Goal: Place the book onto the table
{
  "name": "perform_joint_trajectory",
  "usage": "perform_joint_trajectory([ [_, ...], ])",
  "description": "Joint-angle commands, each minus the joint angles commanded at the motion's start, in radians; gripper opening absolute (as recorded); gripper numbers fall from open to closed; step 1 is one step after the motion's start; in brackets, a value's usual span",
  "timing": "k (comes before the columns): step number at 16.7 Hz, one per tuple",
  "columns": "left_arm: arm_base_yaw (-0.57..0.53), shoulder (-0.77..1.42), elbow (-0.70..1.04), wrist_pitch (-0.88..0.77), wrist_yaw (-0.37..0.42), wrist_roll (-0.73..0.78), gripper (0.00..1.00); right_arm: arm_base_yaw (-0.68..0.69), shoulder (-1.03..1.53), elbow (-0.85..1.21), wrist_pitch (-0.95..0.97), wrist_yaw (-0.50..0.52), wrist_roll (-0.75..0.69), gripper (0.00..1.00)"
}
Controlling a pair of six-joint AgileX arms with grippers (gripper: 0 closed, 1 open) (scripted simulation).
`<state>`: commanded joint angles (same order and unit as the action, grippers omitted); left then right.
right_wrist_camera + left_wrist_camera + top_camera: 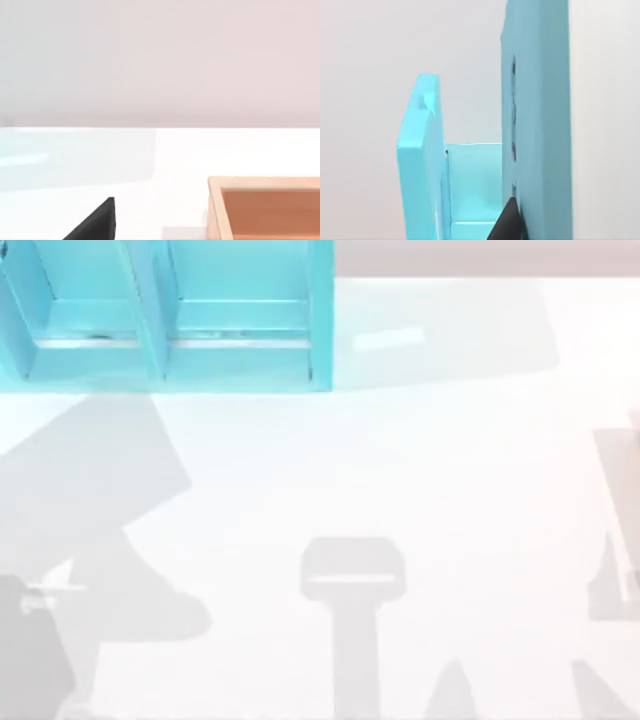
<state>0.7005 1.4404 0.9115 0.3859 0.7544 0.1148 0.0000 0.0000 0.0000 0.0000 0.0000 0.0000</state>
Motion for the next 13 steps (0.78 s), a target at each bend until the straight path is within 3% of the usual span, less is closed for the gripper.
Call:
perform_joint_trajectory([
  [7, -0.005, -0.004, -0.01, -0.01, -0.007, -0.004, 0.0, 0.0, 0.0, 0.0, 0.0, 0.0, 0.0, 1.0],
  [10, -0.059, 0.017, -0.048, -0.046, -0.092, -0.076, 0.0, 0.0, 0.0, 0.0, 0.0, 0.0, 0.0, 1.0],
  [13, -0.179, 0.061, -0.105, -0.113, -0.243, -0.234, 0.0, 0.0, 0.0, 0.0, 0.0, 0.0, 0.0, 1.0],
])
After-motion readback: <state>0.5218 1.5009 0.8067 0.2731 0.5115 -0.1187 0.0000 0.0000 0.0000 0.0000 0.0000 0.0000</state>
